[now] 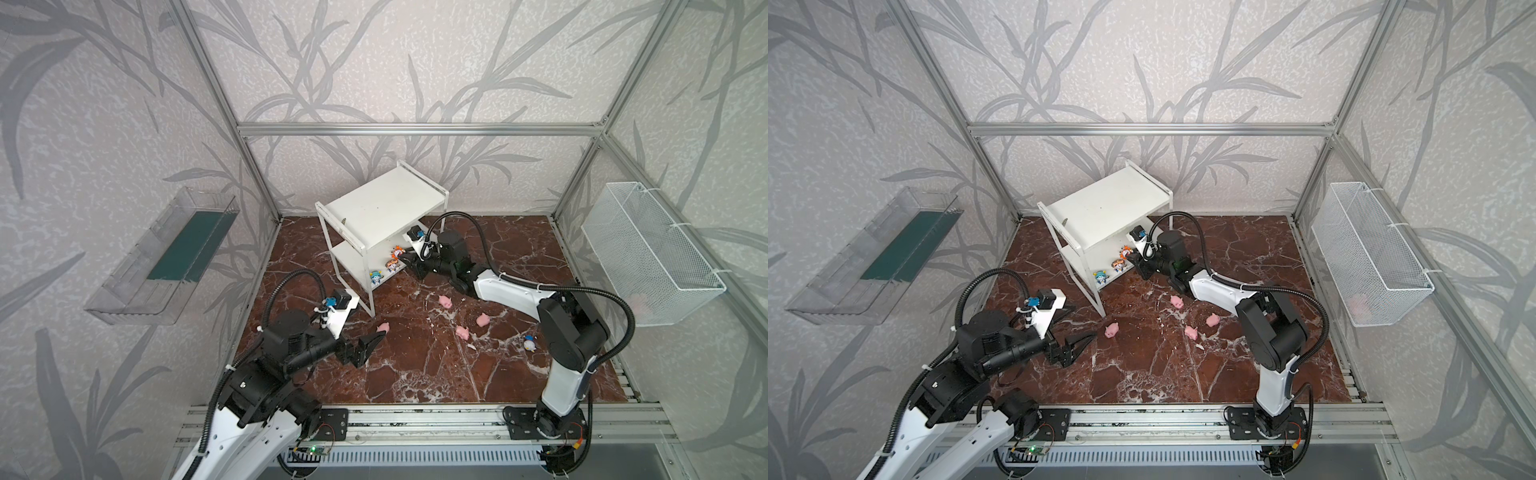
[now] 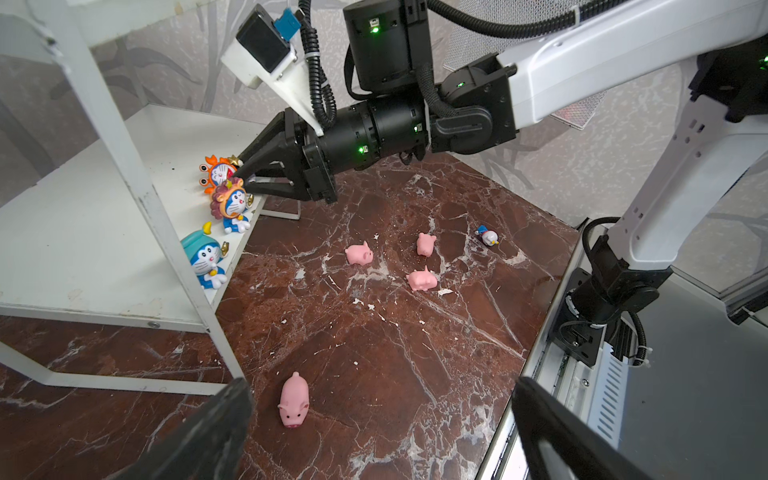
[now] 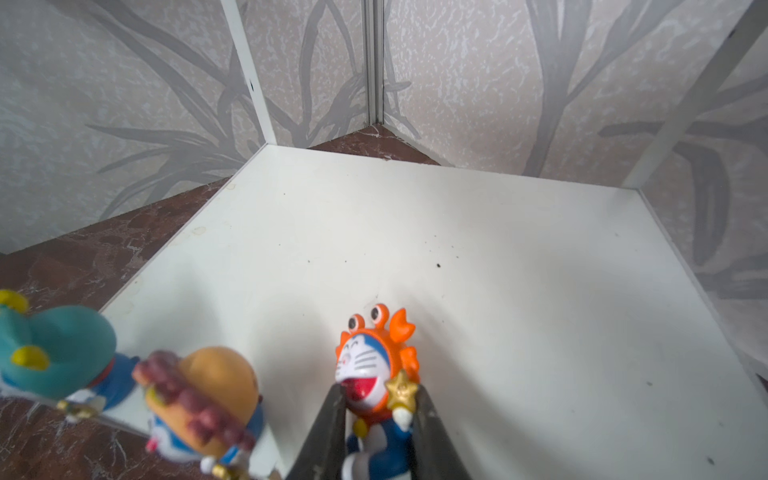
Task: Place and organize the plastic toys onto the shelf
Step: 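Lift the crab-hat figurine off the shelf and carry it toward the left gripper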
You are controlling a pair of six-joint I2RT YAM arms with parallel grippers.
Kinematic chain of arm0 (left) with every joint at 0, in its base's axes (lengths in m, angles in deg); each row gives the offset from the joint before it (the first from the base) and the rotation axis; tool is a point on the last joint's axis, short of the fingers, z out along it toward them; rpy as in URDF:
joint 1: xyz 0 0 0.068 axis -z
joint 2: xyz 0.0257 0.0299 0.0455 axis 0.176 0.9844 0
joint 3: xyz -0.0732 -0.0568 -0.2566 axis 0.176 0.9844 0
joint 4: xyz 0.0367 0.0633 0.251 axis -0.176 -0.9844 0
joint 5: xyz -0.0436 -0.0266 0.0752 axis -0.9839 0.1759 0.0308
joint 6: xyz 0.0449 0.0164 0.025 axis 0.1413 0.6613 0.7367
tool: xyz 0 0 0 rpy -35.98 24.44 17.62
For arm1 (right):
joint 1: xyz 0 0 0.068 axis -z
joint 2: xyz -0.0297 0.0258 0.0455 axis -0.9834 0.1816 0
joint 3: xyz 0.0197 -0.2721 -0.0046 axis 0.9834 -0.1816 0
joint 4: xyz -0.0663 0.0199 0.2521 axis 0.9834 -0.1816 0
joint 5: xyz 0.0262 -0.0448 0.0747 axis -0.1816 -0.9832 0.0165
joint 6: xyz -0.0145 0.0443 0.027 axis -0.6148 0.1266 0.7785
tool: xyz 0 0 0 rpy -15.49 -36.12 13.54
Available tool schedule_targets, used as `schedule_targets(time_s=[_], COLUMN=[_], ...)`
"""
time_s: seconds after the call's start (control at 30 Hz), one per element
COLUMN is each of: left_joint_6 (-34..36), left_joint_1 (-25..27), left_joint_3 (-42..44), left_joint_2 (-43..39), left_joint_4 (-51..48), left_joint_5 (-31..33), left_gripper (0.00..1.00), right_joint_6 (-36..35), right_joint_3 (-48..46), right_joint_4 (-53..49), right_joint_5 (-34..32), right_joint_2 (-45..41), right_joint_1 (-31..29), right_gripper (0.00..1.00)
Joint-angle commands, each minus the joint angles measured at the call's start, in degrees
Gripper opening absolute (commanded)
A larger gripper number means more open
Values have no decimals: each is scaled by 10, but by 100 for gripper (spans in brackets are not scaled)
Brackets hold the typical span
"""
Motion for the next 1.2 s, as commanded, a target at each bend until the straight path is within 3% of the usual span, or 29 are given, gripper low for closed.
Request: schedule_targets(time_s=[0.0,0.3,0.57,0.73,1.17], left_joint_6=[0,-7,-15,-23,-44], left_joint_1=[-3,-3,-2,-3,-2], left_joint_3=[-6,-28,-30,-25,-13], left_joint_2=[11,57,76,85,108], left_joint_4=[13,18,30,43,74], left_joint_5=[-4,-33,-42,-71,-201], left_gripper=[99,99,99,99,77], right_joint_6=[-18,-24,0,-20,-9], right_joint_3=[-32,-162,-283,-328,-351], right_joint_4=[35,66,72,51,119], right_joint_5=[-33,-57,57,103,98], right_joint_2=[-47,-181,-327,-394,-390], right_joint_1=[3,4,-1,-46,-185], right_gripper=[17,16,13,9,4])
